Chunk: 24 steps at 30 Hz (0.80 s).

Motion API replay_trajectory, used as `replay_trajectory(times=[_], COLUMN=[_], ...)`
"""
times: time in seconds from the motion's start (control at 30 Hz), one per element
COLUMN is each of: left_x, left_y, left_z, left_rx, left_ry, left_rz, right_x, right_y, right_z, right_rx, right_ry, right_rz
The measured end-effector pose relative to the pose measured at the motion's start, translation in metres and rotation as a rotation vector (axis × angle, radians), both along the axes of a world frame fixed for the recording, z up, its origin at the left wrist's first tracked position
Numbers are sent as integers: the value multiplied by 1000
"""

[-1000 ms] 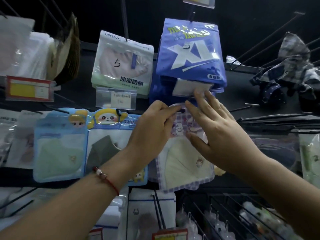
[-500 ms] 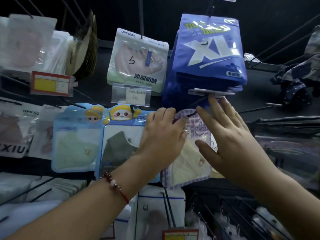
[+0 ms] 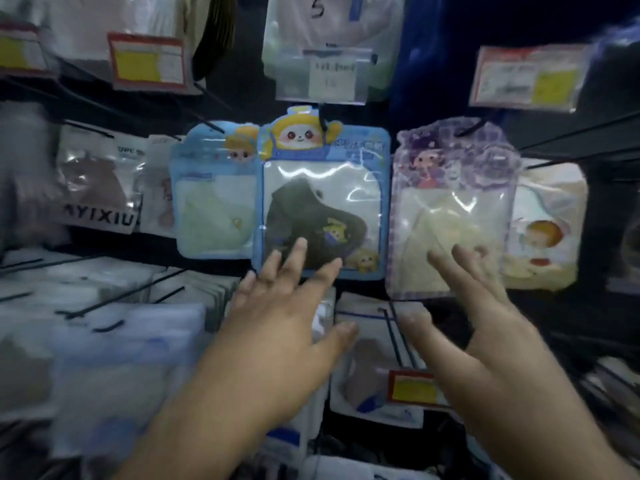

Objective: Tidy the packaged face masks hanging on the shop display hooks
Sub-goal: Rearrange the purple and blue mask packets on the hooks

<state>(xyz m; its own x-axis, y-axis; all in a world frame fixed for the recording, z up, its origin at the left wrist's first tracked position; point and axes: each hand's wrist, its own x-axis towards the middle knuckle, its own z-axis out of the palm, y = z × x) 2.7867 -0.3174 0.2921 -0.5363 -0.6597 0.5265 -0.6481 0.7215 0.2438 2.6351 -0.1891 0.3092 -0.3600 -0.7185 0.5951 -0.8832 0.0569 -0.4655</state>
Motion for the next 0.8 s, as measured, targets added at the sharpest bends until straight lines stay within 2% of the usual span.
replay_trajectory(times=[0.1, 0.17, 0.43, 0.63, 0.8], left_x=[15, 26, 97, 185, 257], left_y=[-5, -5, -30, -71, -108], left_z=[-2, -3, -16, -21, -21], left_rx=[-8, -13, 68, 104, 105], left_ry=[-36, -31, -127, -61, -35], left_rz=[65, 86, 194, 234, 286], right_x=[13, 23, 85, 154, 222], right_y=[-18, -25, -63, -108, -152], right_z=[-20, -23, -28, -32, -29], right_rx=[176, 213, 238, 122, 129], right_ry=[34, 33, 60, 62, 69], right_rz=[61, 81, 172, 187, 216])
